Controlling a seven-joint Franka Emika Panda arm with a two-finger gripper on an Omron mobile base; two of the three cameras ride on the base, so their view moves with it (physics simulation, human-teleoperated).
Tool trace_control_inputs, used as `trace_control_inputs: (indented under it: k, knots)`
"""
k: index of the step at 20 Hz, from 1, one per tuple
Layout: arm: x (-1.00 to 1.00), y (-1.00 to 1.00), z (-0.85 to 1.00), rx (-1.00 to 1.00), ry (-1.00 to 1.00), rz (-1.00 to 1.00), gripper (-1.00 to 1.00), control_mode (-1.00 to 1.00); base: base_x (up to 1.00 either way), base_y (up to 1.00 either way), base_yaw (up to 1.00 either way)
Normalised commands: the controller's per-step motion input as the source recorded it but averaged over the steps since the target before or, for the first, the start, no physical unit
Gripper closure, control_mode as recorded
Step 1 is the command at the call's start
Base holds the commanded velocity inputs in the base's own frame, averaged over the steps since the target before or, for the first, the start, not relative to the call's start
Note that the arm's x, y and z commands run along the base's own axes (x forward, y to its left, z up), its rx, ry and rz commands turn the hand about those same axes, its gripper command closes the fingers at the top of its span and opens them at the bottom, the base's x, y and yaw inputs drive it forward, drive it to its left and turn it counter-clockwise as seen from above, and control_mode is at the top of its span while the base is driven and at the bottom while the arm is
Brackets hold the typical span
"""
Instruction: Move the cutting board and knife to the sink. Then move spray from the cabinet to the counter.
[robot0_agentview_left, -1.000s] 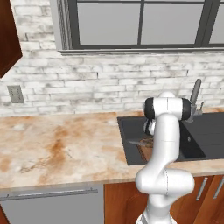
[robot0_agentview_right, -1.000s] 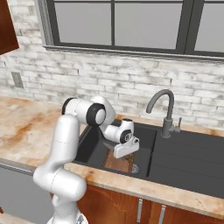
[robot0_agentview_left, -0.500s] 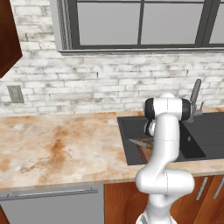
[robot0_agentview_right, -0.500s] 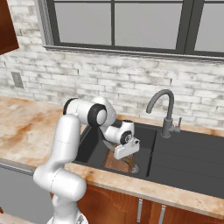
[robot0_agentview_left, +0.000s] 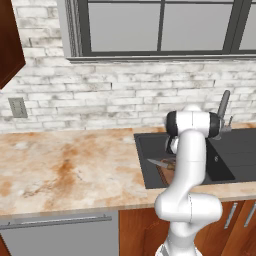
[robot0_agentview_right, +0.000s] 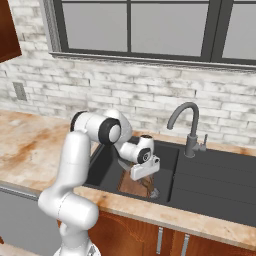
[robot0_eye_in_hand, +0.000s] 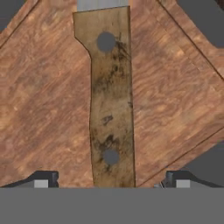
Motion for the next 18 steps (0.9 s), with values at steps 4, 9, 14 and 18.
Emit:
trace_control_inputs:
  k: [4,9,14,18]
  knots:
    - [-0.17,0.00,0.56,0.00,0.00,-0.03,-1.00,-1.00,0.00,0.00,0.00]
    - [-0.46,0.02,0.56,0.00,-0.06,-0.17,-1.00,-1.00,0.00,0.00,0.00]
    - [-0.47,0.09,0.60,0.00,-0.02,-0.21,-1.00,-1.00,0.00,0.00,0.00]
    - [-0.38,0.27,0.60,-0.07,-0.01,-0.09,-1.00,-1.00,0.00,0.00,0.00]
